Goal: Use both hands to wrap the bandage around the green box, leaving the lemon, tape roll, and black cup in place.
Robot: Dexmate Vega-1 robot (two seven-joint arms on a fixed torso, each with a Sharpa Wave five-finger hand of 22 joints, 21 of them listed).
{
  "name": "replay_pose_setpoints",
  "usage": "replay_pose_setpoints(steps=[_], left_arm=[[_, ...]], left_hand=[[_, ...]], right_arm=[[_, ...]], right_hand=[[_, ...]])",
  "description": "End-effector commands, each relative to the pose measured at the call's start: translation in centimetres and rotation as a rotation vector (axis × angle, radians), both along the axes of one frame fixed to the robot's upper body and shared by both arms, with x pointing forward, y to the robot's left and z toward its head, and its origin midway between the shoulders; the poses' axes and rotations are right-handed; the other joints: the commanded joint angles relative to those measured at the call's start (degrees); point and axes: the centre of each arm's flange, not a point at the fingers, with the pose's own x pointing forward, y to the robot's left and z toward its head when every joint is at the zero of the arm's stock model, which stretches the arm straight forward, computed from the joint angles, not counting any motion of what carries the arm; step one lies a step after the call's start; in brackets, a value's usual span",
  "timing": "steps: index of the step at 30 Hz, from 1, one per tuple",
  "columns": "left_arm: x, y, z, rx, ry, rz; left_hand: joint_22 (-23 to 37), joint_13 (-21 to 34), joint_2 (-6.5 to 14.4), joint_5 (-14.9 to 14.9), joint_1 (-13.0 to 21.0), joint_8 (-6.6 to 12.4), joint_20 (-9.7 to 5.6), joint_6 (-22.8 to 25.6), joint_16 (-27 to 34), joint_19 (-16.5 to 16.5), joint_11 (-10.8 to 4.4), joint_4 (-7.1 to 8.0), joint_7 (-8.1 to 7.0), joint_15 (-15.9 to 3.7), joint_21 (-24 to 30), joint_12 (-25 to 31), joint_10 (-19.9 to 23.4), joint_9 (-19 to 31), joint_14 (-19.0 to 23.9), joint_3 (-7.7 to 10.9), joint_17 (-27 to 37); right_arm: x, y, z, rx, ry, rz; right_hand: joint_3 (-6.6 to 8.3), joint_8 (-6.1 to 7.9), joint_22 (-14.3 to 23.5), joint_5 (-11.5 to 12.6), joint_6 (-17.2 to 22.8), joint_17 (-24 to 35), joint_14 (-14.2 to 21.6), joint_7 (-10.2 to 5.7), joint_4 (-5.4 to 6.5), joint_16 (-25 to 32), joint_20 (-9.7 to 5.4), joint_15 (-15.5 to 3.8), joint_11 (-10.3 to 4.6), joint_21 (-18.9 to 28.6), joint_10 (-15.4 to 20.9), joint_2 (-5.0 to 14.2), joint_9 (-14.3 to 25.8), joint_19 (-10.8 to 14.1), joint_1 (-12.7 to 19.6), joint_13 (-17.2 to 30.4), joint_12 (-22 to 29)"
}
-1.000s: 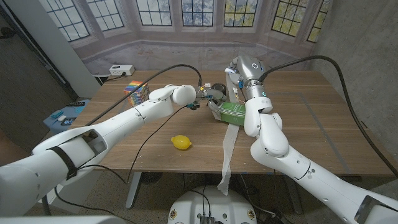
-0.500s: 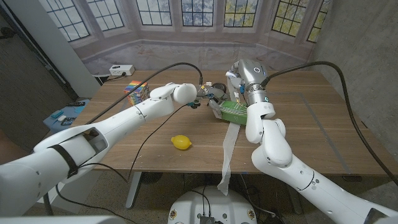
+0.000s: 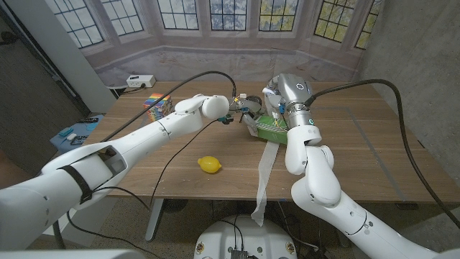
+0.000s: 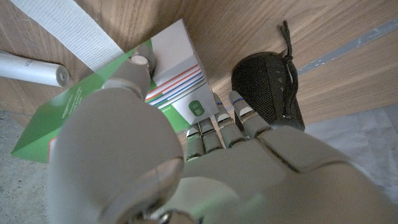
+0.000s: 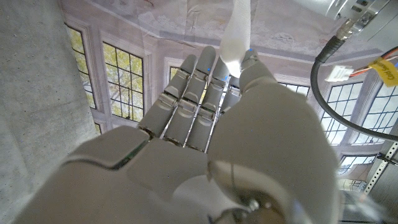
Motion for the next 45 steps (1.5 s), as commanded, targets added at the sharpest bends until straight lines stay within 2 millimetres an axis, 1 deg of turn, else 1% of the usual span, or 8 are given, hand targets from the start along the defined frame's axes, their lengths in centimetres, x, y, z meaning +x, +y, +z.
replay_pose_setpoints(steps=[1, 2, 3, 6, 23, 33, 40, 45], left_arm=[[-0.5, -0.5, 0.3, 0.006, -0.011, -0.008], [-0.6, -0.5, 0.3, 0.007, -0.012, -0.009], [-0.6, -0.6, 0.4, 0.007, -0.012, -0.010], [-0.7, -0.8, 0.4, 0.009, -0.016, -0.013], [-0.2, -1.9, 0.8, 0.006, -0.022, -0.038], [0.4, -2.4, 1.3, 0.010, -0.023, -0.060], [0.7, -2.9, 1.8, 0.013, -0.030, -0.070], [0.9, -3.2, 2.1, 0.017, -0.034, -0.074]], left_hand=[[0.2, 0.3, 4.4, 0.4, -0.7, 10.62, 0.06, 4.4, -0.3, -0.2, -2.76, 0.17, -0.18, 0.42, 0.1, 0.5, 3.4, 0.2, 0.0, 0.31, 0.0], [0.2, 0.3, 4.4, 0.5, -0.7, 10.65, 0.04, 4.4, -0.3, -0.2, -2.81, 0.13, -0.20, 0.40, 0.1, 0.6, 3.5, 0.2, 0.0, 0.33, 0.0], [0.2, 0.3, 4.3, 0.5, -0.7, 10.64, 0.06, 4.4, -0.3, -0.2, -2.72, 0.13, -0.20, 0.46, 0.1, 0.5, 3.4, 0.2, 0.0, 0.32, 0.0], [0.2, 0.3, 4.3, 0.5, -0.7, 10.70, 0.03, 4.4, -0.2, -0.2, -2.74, 0.13, -0.26, 0.41, 0.1, 0.6, 3.5, 0.1, 0.1, 0.33, 0.0], [0.1, 0.3, 4.4, 0.6, -0.9, 10.95, 0.05, 4.5, -0.3, -0.2, -2.74, 0.17, -0.21, 0.39, 0.1, 0.6, 3.7, 0.0, 0.1, 0.53, 0.0], [0.1, 0.3, 4.5, 0.7, -1.0, 11.07, 0.08, 4.4, -0.3, -0.1, -2.67, 0.20, -0.18, 0.42, 0.1, 0.6, 3.7, -0.1, 0.2, 0.63, -0.1], [0.1, 0.3, 4.5, 0.7, -1.0, 11.17, 0.09, 4.4, -0.2, -0.1, -2.72, 0.14, -0.17, 0.49, 0.1, 0.5, 3.7, -0.1, 0.2, 0.56, 0.0], [0.1, 0.3, 4.5, 0.7, -1.0, 11.30, 0.08, 4.6, -0.3, -0.1, -2.83, 0.14, -0.16, 0.42, 0.1, 0.5, 3.8, -0.1, 0.3, 0.61, -0.1]], right_arm=[[-1.4, 0.0, -1.1, 0.011, 0.019, -0.001], [-1.5, -0.1, -1.2, 0.013, 0.020, -0.002], [-1.6, -0.1, -1.3, 0.014, 0.022, -0.002], [-2.0, -0.1, -1.6, 0.020, 0.026, -0.004], [-4.3, 0.1, -3.0, 0.045, 0.042, -0.013], [-4.8, 0.2, -3.8, 0.072, 0.085, -0.020], [-5.2, 0.1, -4.4, 0.089, 0.112, -0.024], [-5.4, 0.1, -4.9, 0.103, 0.131, -0.023]], right_hand=[[-0.10, -0.21, 0.3, 0.2, 0.6, 0.3, 0.4, 0.23, 0.08, -0.3, -1.58, -6.22, -0.82, 0.4, 1.6, 0.66, 0.3, 0.6, 1.4, 0.2, 0.2], [-0.11, -0.22, 0.3, 0.2, 0.6, 0.3, 0.5, 0.24, 0.08, -0.3, -1.57, -6.23, -0.82, 0.4, 1.5, 0.66, 0.3, 0.6, 1.4, 0.2, 0.1], [-0.13, -0.22, 0.3, 0.2, 0.6, 0.3, 0.4, 0.26, 0.09, -0.3, -1.58, -6.21, -0.44, 0.4, 1.5, 0.66, 0.3, 0.6, 1.4, 0.2, 0.1], [-0.17, -0.26, 0.3, 0.2, 0.6, 0.3, 0.5, 0.50, 0.05, -0.4, -1.57, -6.26, -0.84, 0.4, 1.5, 0.66, 0.4, 0.6, 1.5, 0.3, 0.1], [-0.33, -0.37, 0.3, 0.2, 0.7, 0.5, 0.7, 0.38, 0.03, -0.7, -1.50, -6.25, -0.76, 0.5, 1.6, 0.72, 0.4, 0.8, 1.7, 0.3, 0.0], [-0.42, -0.42, 0.3, 0.2, 0.8, 0.7, 0.8, 0.42, 0.00, -0.9, -1.52, -6.27, -0.52, 0.5, 1.8, 0.73, 0.4, 0.8, 1.9, 0.4, 0.0], [-0.49, -0.51, 0.3, 0.2, 0.8, 0.8, 0.9, 0.38, 0.04, -1.0, -1.48, -6.26, -0.84, 0.5, 1.7, 0.80, 0.4, 0.8, 1.9, 0.4, -0.2], [-0.54, -0.55, 0.3, 0.2, 0.8, 0.8, 1.1, 0.34, 0.04, -1.0, -1.50, -6.25, -0.74, 0.5, 1.8, 0.81, 0.4, 0.8, 2.0, 0.5, -0.2]])
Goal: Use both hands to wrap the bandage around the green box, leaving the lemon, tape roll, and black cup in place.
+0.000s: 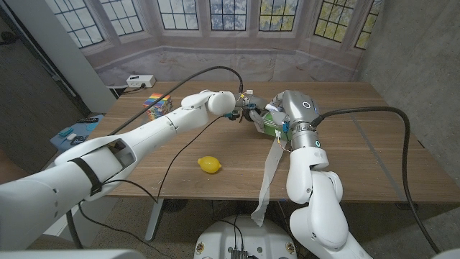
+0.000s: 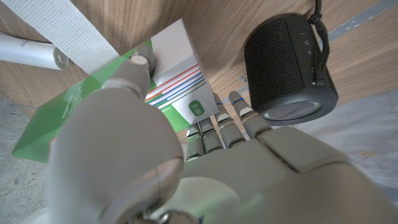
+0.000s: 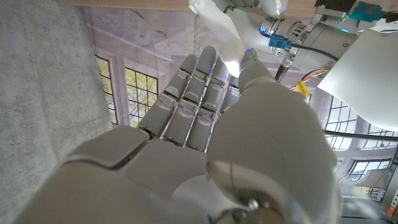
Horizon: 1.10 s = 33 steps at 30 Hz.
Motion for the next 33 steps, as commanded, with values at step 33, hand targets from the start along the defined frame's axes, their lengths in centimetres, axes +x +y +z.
replay_pose_setpoints(steps=[33], left_arm=[[0.3, -2.3, 1.8, -0.060, -0.018, -0.015]], left_hand=[[0.2, 0.3, 4.6, 0.5, -1.4, 11.36, 0.09, 4.6, -0.3, -0.2, -2.58, 0.22, 0.08, 0.62, 0.1, 0.4, 3.5, 0.1, 0.3, 0.78, -0.1]], right_arm=[[-1.0, -1.2, -4.4, 0.189, 0.158, -0.015]], right_hand=[[-0.57, -0.44, 0.3, 0.3, 0.7, 0.6, 1.1, 0.15, -0.19, -0.5, -1.51, -6.13, -0.95, 0.2, 1.7, 0.76, 0.2, 1.0, 1.5, 0.2, 0.0]])
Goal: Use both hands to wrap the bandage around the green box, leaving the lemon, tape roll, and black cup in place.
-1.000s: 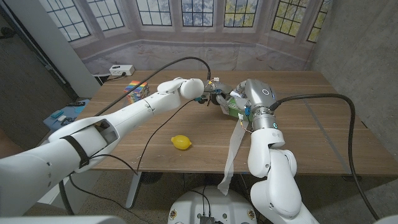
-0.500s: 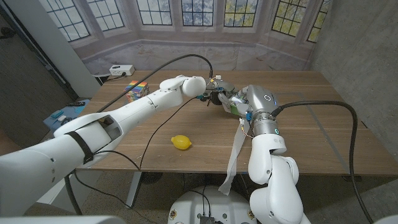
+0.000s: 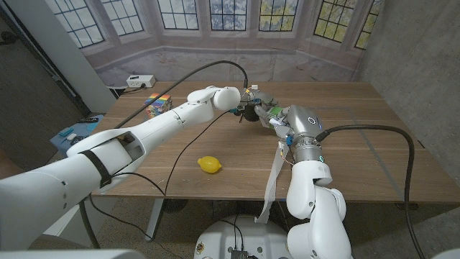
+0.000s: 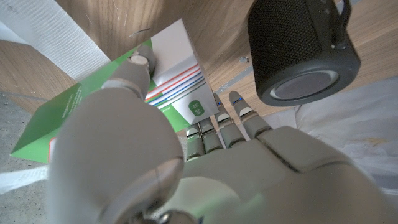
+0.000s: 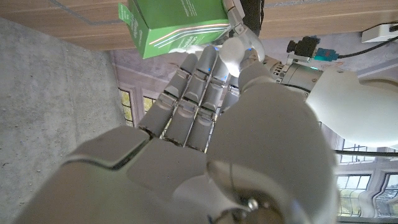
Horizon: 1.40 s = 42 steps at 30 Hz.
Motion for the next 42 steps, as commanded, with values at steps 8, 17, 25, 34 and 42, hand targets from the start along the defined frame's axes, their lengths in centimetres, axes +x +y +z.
replay_pose_setpoints(steps=[8, 17, 25, 34, 42], left_arm=[[-0.3, -0.7, 0.3, -0.042, 0.005, 0.004], [-0.3, -0.9, 0.6, -0.052, 0.006, 0.003], [-0.2, -0.9, 0.9, -0.059, 0.008, 0.001], [-0.3, -0.6, 1.2, -0.064, 0.003, 0.001], [-0.6, -0.5, 2.1, -0.073, -0.010, -0.004]], left_hand=[[0.2, 0.3, 4.6, 0.4, -1.5, 11.40, 0.08, 4.5, -0.3, -0.2, -2.79, 0.23, -0.06, 0.29, 0.1, 0.4, 3.4, 0.0, 0.0, 0.78, 0.1], [0.2, 0.3, 4.6, 0.4, -1.6, 11.53, 0.06, 4.6, -0.3, -0.2, -2.72, 0.23, 0.13, 0.24, 0.1, 0.4, 3.4, 0.0, 0.1, 0.78, 0.1], [0.2, 0.3, 4.7, 0.4, -1.8, 11.63, 0.09, 4.5, -0.2, -0.2, -2.75, 0.32, 0.18, 0.36, 0.1, 0.4, 3.4, 0.0, 0.1, 0.72, 0.2], [0.2, 0.2, 4.7, 0.5, -1.8, 11.77, 0.18, 4.7, -0.2, -0.1, -2.74, 0.21, 0.24, 0.31, 0.1, 0.5, 3.7, 0.0, 0.4, 0.71, 0.2], [0.2, 0.3, 4.7, 0.5, -1.8, 11.84, 0.21, 4.7, -0.2, -0.1, -2.75, 0.17, 0.30, 0.20, 0.2, 0.5, 3.8, 0.0, 0.4, 0.73, 0.2]], right_arm=[[0.5, -1.1, -2.1, 0.091, 0.067, -0.016], [1.2, -1.7, -3.1, 0.134, 0.094, -0.021], [2.0, -2.5, -4.0, 0.165, 0.130, -0.043], [2.6, -3.4, -4.7, 0.189, 0.172, -0.070], [2.9, -4.2, -5.4, 0.198, 0.211, -0.087]], right_hand=[[-0.20, -0.10, 0.3, 0.3, 0.5, 0.5, 0.8, -0.15, -0.01, -0.2, -1.41, -6.10, -1.19, 0.2, 1.3, 0.70, 0.2, 0.4, 1.5, 0.4, 0.2], [-0.30, -0.19, 0.3, 0.3, 0.5, 0.6, 0.9, -0.05, 0.01, -0.3, -1.42, -6.11, -1.17, 0.2, 1.4, 0.76, 0.2, 0.5, 1.5, 0.4, 0.1], [-0.37, -0.25, 0.3, 0.3, 0.5, 0.8, 1.0, 0.03, -0.01, -0.5, -1.41, -6.12, -1.01, 0.2, 1.4, 0.81, 0.2, 0.5, 1.6, 0.5, 0.1], [-0.45, -0.31, 0.3, 0.3, 0.5, 0.9, 1.1, -0.02, -0.02, -0.6, -1.43, -6.13, -0.80, 0.2, 1.5, 0.84, 0.3, 0.5, 1.8, 0.4, 0.0], [-0.54, -0.38, 0.3, 0.3, 0.5, 1.1, 1.1, -0.06, 0.01, -0.8, -1.45, -6.11, -0.92, 0.2, 1.5, 0.87, 0.3, 0.5, 1.8, 0.6, -0.1]])
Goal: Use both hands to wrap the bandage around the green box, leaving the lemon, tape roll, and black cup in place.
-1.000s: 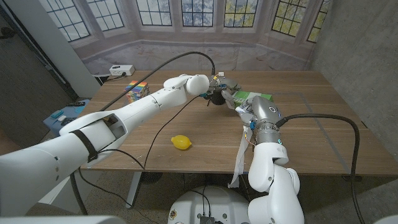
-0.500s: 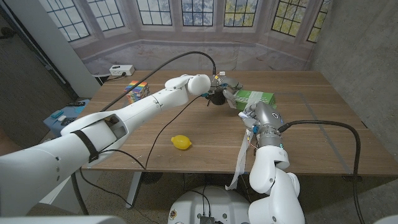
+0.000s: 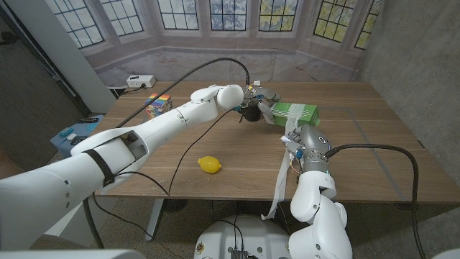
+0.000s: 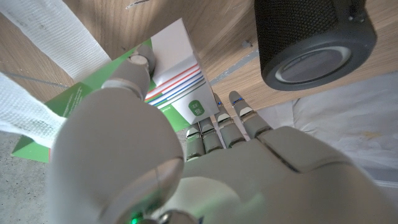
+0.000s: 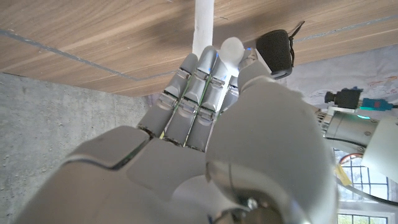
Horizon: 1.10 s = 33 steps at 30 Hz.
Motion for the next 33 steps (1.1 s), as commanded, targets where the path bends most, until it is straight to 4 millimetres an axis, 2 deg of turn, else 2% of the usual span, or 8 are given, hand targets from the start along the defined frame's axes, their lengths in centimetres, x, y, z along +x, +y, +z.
replay_pose_setpoints(steps=[1, 9, 18, 33], left_arm=[[-0.35, 0.26, 1.10, -0.013, -0.016, -0.006], [-0.84, 0.16, 1.67, -0.030, -0.029, -0.019], [-1.04, -0.06, 1.92, -0.071, -0.031, -0.035], [-1.08, -0.74, 1.18, -0.166, -0.004, -0.073]], left_hand=[[0.2, 0.2, 4.7, 0.3, -1.8, 11.83, 0.21, 4.4, -0.2, -0.1, -2.80, 0.20, 0.13, 0.24, 0.2, 0.2, 3.5, 0.2, 0.4, 0.73, 0.1], [0.2, 0.2, 4.7, 0.3, -1.8, 11.95, 0.15, 4.4, -0.1, 0.0, -2.87, 0.17, -0.01, 0.28, 0.2, 0.3, 3.6, 0.3, 0.5, 0.71, 0.1], [0.2, 0.2, 4.7, 0.4, -2.0, 12.01, 0.13, 4.4, -0.1, 0.0, -2.75, 0.22, 0.20, 0.32, 0.2, 0.3, 3.5, 0.3, 0.5, 0.67, 0.2], [0.2, 0.2, 4.7, 0.4, -2.1, 12.16, 0.18, 4.5, -0.1, 0.0, -2.72, 0.23, 0.20, 0.30, 0.2, 0.3, 3.5, 0.2, 0.7, 0.63, 0.2]], right_arm=[[0.62, -1.18, -1.05, 0.020, 0.057, -0.024], [0.99, -1.97, -1.28, 0.024, 0.069, -0.038], [1.22, -2.00, -1.23, 0.007, 0.070, -0.041], [0.74, -2.02, -0.94, -0.015, 0.078, -0.058]], right_hand=[[-0.31, -0.32, 0.3, 0.2, 0.5, 0.3, 0.7, -0.06, 0.10, -0.2, -1.46, -5.94, -0.96, 0.2, 1.5, 0.67, 0.3, 0.5, 1.1, 0.3, 0.2], [-0.38, -0.35, 0.3, 0.2, 0.6, 0.4, 0.8, -0.02, 0.12, -0.3, -1.49, -5.95, -0.98, 0.2, 1.4, 0.72, 0.3, 0.6, 1.1, 0.4, 0.2], [-0.48, -0.40, 0.3, 0.2, 0.6, 0.5, 0.9, -0.04, 0.13, -0.5, -1.48, -5.96, -1.10, 0.2, 1.5, 0.77, 0.3, 0.6, 1.2, 0.5, 0.1], [-0.64, -0.51, 0.3, 0.2, 0.6, 0.8, 0.9, 0.04, 0.15, -0.8, -1.46, -5.95, -0.92, 0.2, 1.5, 0.86, 0.3, 0.6, 1.3, 0.6, 0.0]])
